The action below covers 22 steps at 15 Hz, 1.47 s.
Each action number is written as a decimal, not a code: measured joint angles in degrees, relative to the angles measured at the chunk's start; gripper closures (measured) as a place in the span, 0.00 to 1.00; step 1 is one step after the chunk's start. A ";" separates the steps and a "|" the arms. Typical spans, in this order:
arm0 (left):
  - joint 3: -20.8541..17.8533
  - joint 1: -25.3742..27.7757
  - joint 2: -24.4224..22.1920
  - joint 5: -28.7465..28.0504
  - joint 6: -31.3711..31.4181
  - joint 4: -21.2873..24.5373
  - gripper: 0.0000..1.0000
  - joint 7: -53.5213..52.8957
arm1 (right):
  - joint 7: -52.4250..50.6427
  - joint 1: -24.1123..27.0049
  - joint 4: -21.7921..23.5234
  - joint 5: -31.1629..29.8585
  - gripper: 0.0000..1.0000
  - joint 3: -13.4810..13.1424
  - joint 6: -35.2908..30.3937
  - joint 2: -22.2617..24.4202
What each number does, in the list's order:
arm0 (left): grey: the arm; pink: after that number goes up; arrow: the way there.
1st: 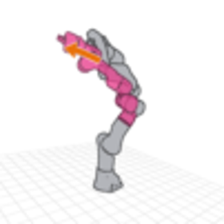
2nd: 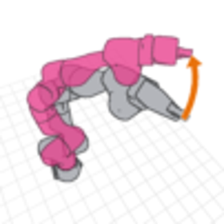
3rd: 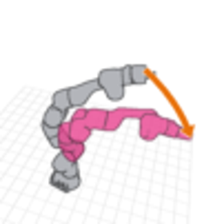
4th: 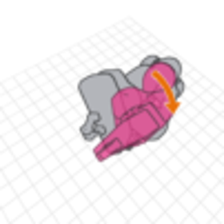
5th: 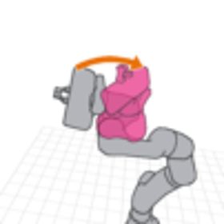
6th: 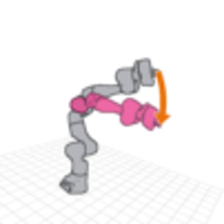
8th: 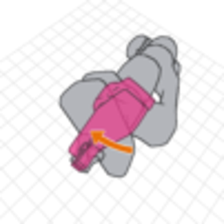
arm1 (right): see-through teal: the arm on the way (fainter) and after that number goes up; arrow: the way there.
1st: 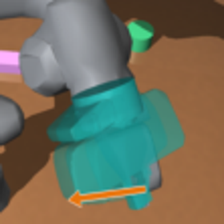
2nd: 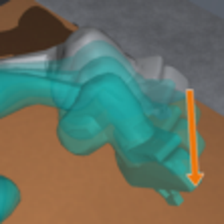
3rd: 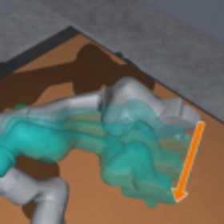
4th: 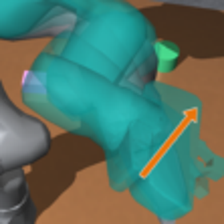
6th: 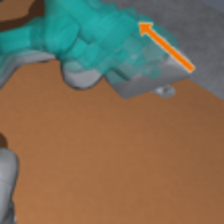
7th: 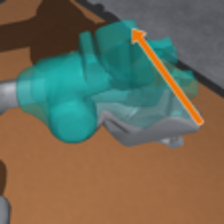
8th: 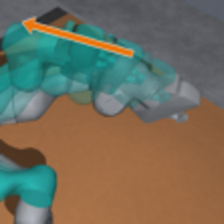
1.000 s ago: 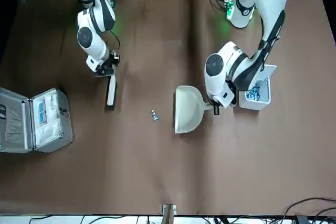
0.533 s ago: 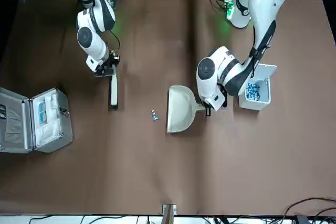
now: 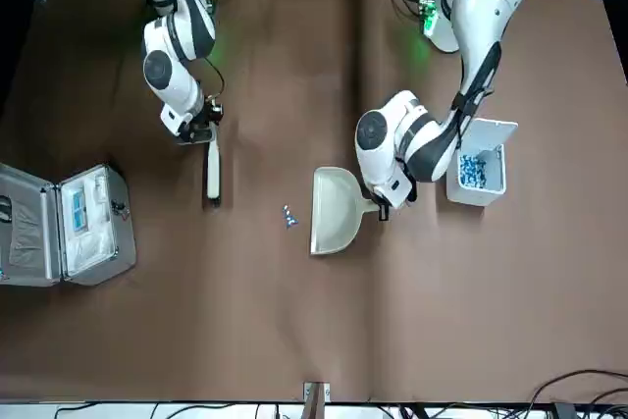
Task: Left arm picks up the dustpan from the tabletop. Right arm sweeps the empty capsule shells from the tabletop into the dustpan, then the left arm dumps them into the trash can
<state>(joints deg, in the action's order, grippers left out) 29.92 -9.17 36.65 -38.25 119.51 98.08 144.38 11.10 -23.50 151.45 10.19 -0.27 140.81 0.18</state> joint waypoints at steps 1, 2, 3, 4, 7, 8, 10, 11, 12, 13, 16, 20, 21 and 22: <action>-0.36 -0.50 0.25 0.00 -0.13 -0.39 0.67 0.00 | 0.00 0.00 -0.43 0.00 0.73 0.00 0.00 0.00; -0.49 -0.75 0.51 0.00 -0.22 -0.73 0.67 0.00 | 0.00 0.00 -0.91 0.00 0.73 -0.03 -0.14 0.00; -0.50 -0.82 0.73 -0.01 -0.28 -0.95 0.67 0.00 | 0.00 0.02 -1.52 0.00 0.73 -0.08 -0.67 0.00; -0.51 -0.83 0.89 -0.01 -0.29 -1.06 0.67 0.00 | 0.02 0.07 -2.31 0.00 0.73 -0.16 -1.72 0.00; -0.54 -0.90 1.11 -0.11 -0.29 -1.19 0.67 0.00 | 0.14 0.99 -6.14 0.00 0.73 -0.44 -6.44 0.00; -0.56 -1.08 1.15 -0.38 -0.29 -1.20 0.67 0.00 | 0.15 1.33 -7.52 0.00 0.73 -0.46 -7.58 0.00; -0.64 -1.48 1.24 -0.69 -0.29 -1.26 0.67 0.06 | 0.34 2.02 -10.34 0.00 0.73 -0.51 -9.73 -0.03; -0.64 -1.58 1.27 -0.74 -0.29 -1.30 0.67 0.10 | 0.63 2.32 -12.05 0.00 0.73 -0.54 -11.59 -0.13; -0.65 -1.63 1.32 -0.75 -0.29 -1.32 0.67 0.11 | 1.01 2.52 -14.22 -0.01 0.73 -0.55 -14.35 -0.46; -0.65 -1.66 1.41 -0.76 -0.29 -1.38 0.67 0.11 | 1.68 2.65 -17.00 -0.02 0.73 -0.55 -17.81 -1.09; -0.65 -2.00 2.09 -0.79 -0.92 -2.40 0.67 0.11 | 5.59 2.65 -27.03 -0.03 0.73 -0.50 -27.08 -4.81; -0.69 -2.72 3.02 -0.82 -1.70 -3.66 0.67 0.11 | 11.87 1.04 -35.06 -0.03 0.73 -0.20 -29.35 -11.22; -0.73 -2.91 3.15 -0.84 -1.73 -3.83 0.67 0.11 | 15.00 -0.82 -37.33 -0.03 0.73 -0.09 -29.18 -14.61; -0.74 -2.93 3.20 -0.84 -1.74 -3.89 0.67 0.11 | 16.46 -1.84 -38.55 -0.04 0.73 -0.04 -29.06 -16.32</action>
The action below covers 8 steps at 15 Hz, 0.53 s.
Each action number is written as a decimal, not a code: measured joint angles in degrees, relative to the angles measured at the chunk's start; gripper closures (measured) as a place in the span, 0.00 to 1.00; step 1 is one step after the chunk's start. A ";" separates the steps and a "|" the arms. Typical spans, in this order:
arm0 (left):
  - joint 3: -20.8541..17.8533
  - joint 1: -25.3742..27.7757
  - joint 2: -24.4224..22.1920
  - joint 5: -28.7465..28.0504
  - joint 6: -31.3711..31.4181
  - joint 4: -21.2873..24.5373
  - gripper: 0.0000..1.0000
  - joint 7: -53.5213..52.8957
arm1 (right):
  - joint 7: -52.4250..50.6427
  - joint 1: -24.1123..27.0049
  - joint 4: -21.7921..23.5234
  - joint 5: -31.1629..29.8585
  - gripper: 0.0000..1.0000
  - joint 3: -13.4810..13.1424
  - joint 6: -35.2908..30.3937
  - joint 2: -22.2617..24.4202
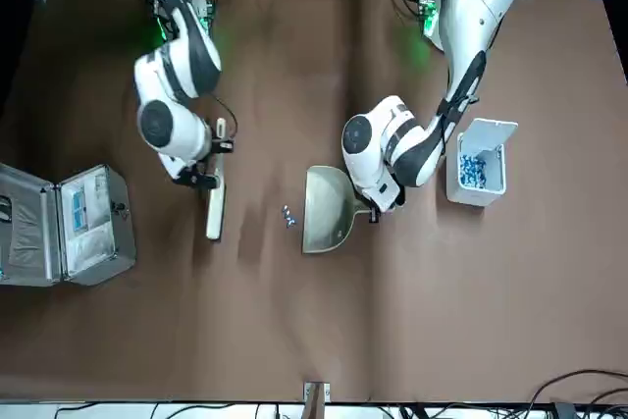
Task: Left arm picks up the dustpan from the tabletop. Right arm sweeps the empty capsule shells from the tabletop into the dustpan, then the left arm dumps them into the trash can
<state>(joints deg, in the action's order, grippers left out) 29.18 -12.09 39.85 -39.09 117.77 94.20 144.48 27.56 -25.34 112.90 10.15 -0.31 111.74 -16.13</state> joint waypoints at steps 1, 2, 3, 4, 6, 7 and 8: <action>-0.02 -0.01 0.03 0.00 -0.01 -0.03 0.67 0.00 | 1.39 -1.02 -1.28 -0.08 0.73 0.04 0.08 -1.66; -0.06 -0.05 0.06 0.00 -0.01 -0.05 0.67 0.00 | 2.55 -2.07 -2.61 -0.36 0.73 0.07 0.12 -3.29; -0.11 -0.14 0.09 -0.01 -0.01 -0.07 0.67 0.00 | 3.44 -3.03 -3.81 -0.72 0.73 0.08 0.29 -4.72; -0.27 -0.34 0.11 -0.01 -0.01 -0.10 0.67 0.00 | 4.03 -3.94 -4.83 -1.11 0.73 0.10 0.88 -6.04; -1.14 -1.21 0.14 -0.02 -0.01 -0.26 0.67 0.00 | 4.64 -5.48 -5.79 -1.34 0.73 0.11 4.15 -8.05; -1.64 -1.69 0.15 -0.02 -0.02 -0.36 0.67 0.00 | 5.08 -6.20 -5.88 -1.37 0.73 0.11 5.75 -8.91; -1.97 -2.09 0.16 -0.02 -0.06 -0.44 0.67 0.00 | 5.64 -6.87 -5.88 -1.42 0.73 0.12 6.80 -9.61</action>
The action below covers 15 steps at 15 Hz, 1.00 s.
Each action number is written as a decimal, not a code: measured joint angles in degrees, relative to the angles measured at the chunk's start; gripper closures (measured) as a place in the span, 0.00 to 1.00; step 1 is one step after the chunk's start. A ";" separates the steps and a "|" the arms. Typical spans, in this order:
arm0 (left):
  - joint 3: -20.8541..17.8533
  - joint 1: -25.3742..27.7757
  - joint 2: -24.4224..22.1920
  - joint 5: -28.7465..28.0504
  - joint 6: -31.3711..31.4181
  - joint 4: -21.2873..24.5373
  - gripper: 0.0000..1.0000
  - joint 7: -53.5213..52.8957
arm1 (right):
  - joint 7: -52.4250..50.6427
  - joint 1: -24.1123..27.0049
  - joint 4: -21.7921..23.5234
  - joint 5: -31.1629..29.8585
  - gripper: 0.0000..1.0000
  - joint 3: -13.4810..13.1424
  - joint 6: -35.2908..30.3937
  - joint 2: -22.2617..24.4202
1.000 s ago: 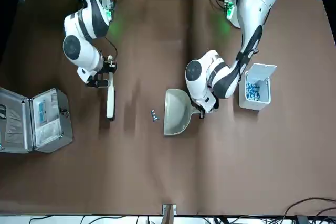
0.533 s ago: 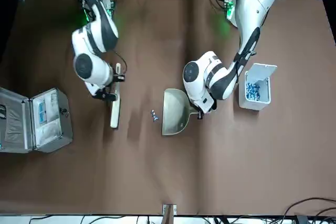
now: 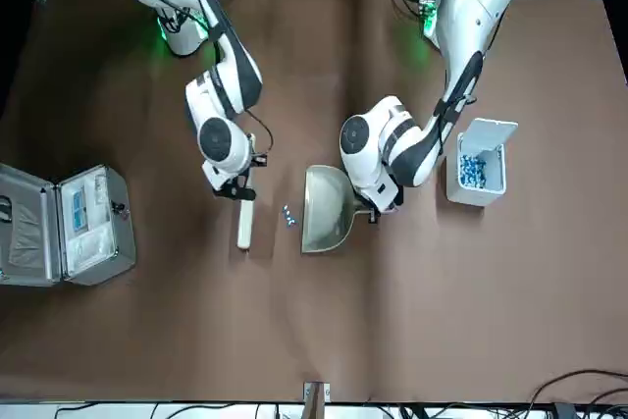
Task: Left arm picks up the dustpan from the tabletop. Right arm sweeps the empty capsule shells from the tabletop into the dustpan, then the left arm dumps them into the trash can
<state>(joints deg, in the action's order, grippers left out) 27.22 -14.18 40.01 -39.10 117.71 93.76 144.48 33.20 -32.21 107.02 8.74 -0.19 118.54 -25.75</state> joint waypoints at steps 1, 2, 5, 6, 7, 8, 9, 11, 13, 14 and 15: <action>-0.14 -0.23 0.01 0.00 -0.05 -0.07 0.67 0.00 | 0.20 -0.51 0.00 -0.01 0.73 0.00 0.66 -0.57; -0.23 -0.39 0.02 0.00 -0.10 -0.14 0.67 0.01 | 0.29 -0.91 0.00 -0.02 0.73 0.00 1.18 -0.97; -0.58 -0.86 0.06 0.00 -0.61 -0.41 0.67 0.26 | 0.34 -1.55 -0.01 -0.05 0.73 -0.01 1.69 -1.52; -0.73 -1.11 0.11 -0.05 -0.99 -0.64 0.67 0.42 | 0.34 -1.68 0.00 -0.11 0.73 -0.01 1.69 -1.71; -1.06 -1.55 0.14 -0.14 -1.59 -0.93 0.67 0.59 | 0.34 -1.86 -0.01 -0.22 0.73 -0.01 1.71 -1.91; -1.64 -2.19 0.15 -0.17 -2.13 -1.22 0.67 0.68 | 0.34 -2.09 -0.01 -0.33 0.73 -0.01 1.73 -2.09; -2.39 -2.98 0.17 -0.17 -2.44 -1.47 0.67 0.73 | 0.36 -2.42 -0.03 -0.43 0.73 -0.01 1.78 -2.30; -4.32 -4.98 0.21 -0.25 -2.76 -1.77 0.67 1.10 | 1.48 -3.26 -0.46 -0.64 0.73 0.00 2.12 -2.97; -5.87 -6.61 0.22 -0.39 -2.95 -1.95 0.67 1.44 | 2.41 -4.01 -1.70 -0.77 0.73 0.00 2.13 -4.16; -6.25 -7.03 0.23 -0.47 -3.08 -2.04 0.67 1.53 | 2.90 -4.50 -2.94 -0.79 0.73 0.00 2.13 -5.34; -6.26 -7.03 0.24 -0.47 -3.08 -2.04 0.67 1.53 | 3.53 -4.67 -3.42 -0.81 0.73 0.00 2.13 -5.73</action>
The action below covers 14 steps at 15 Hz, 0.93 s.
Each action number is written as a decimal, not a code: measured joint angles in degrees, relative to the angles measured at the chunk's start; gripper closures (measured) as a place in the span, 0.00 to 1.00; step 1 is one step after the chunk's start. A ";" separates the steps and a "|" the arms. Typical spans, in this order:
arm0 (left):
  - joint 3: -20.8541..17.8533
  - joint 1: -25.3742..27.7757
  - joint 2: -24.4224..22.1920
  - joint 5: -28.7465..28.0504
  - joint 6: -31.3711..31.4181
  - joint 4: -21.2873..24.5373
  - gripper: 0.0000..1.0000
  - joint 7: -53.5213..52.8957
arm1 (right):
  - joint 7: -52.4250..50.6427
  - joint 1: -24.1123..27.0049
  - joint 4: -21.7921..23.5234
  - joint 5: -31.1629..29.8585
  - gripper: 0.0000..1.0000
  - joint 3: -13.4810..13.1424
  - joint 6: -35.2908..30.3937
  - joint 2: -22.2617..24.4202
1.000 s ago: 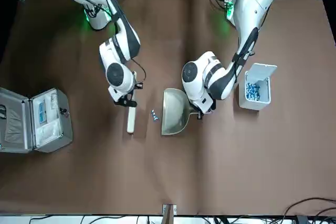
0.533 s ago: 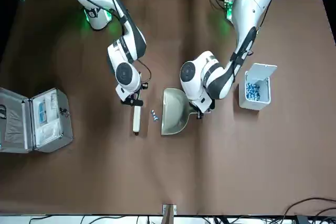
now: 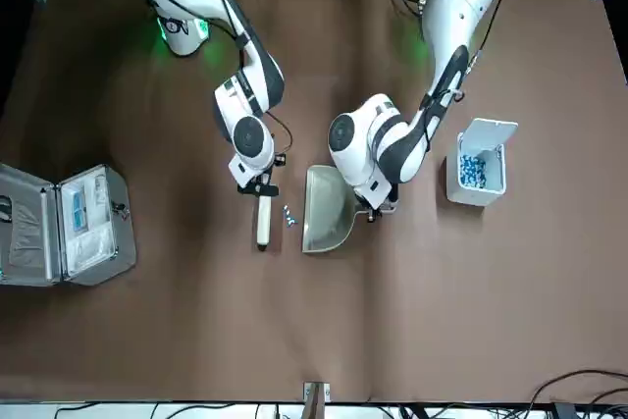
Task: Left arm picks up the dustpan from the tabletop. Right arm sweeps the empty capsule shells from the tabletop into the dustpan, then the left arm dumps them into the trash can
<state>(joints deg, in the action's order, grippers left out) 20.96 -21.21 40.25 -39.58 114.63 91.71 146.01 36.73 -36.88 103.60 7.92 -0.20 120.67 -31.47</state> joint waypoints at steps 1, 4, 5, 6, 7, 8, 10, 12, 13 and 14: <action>0.00 0.00 0.01 0.00 0.00 -0.01 0.67 0.00 | 0.59 -0.20 -0.50 -0.02 0.73 0.00 -0.02 -0.30; -0.02 0.00 0.01 -0.31 -0.04 -0.28 0.67 0.00 | 1.44 -0.74 -2.00 -0.05 0.73 0.00 -0.11 -1.05; -0.04 0.00 0.01 -0.70 -0.34 -0.47 0.67 0.00 | 1.51 -0.84 -2.43 -0.05 0.73 0.00 -0.17 -1.25; -0.05 0.00 0.01 -1.00 -0.75 -0.66 0.67 0.00 | 1.56 -0.95 -2.79 -0.04 0.73 0.01 -0.19 -1.44; -0.04 -0.02 0.01 -1.16 -1.09 -0.82 0.67 0.00 | 1.64 -1.08 -3.00 0.00 0.73 0.02 -0.20 -1.59; -0.04 -0.03 0.01 -1.24 -1.28 -0.93 0.67 0.00 | 1.82 -1.19 -3.17 0.00 0.73 0.02 -0.20 -1.72; -0.04 -0.08 0.02 -1.31 -1.37 -0.99 0.67 0.00 | 2.63 -1.30 -3.47 0.01 0.73 0.04 -0.20 -1.87; -0.05 -0.09 0.06 -1.34 -1.42 -1.00 0.67 0.00 | 3.31 -1.40 -3.84 0.03 0.73 0.08 -0.20 -2.10; -0.05 -0.09 0.09 -1.36 -1.43 -1.01 0.67 0.00 | 3.61 -1.57 -4.20 0.05 0.73 0.12 -0.20 -2.34; -0.05 -0.10 0.12 -1.40 -1.43 -1.01 0.67 0.00 | 4.43 -1.87 -4.67 0.06 0.73 0.14 -0.20 -2.65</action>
<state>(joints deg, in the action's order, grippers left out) 20.91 -21.31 40.37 -40.97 113.19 90.70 146.01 41.16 -38.75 98.93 7.98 -0.06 120.47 -34.12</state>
